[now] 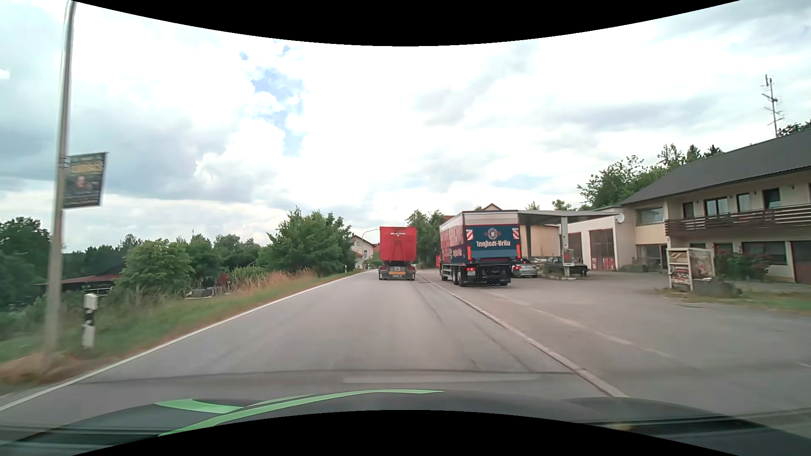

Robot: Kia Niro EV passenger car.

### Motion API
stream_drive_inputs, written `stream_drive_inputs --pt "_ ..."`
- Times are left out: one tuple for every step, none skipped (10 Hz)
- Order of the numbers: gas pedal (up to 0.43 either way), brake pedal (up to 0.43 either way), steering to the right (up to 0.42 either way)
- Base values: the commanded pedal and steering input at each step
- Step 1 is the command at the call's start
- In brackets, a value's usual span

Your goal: Follow the waypoints while adhering to traffic rules and regulations

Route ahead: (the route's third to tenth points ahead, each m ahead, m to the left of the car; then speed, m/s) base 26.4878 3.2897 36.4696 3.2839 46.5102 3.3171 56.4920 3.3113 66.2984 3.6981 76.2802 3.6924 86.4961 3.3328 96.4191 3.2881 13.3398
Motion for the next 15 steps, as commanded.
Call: stream_drive_inputs --pt "0.000 0.000 -0.008" --pt "0.000 0.000 -0.006" --pt "0.000 0.000 -0.005" --pt "0.000 0.000 -0.005" --pt "0.000 0.000 -0.005" --pt "0.000 0.000 -0.006" --pt "0.000 0.000 -0.008" --pt "0.000 0.000 -0.008" --pt "0.000 0.000 -0.007" --pt "0.000 0.000 -0.007" --pt "0.000 0.000 -0.007" --pt "0.000 0.000 -0.006" --pt "0.000 0.000 -0.005" --pt "0.000 0.000 -0.003" --pt "0.000 0.000 -0.003"
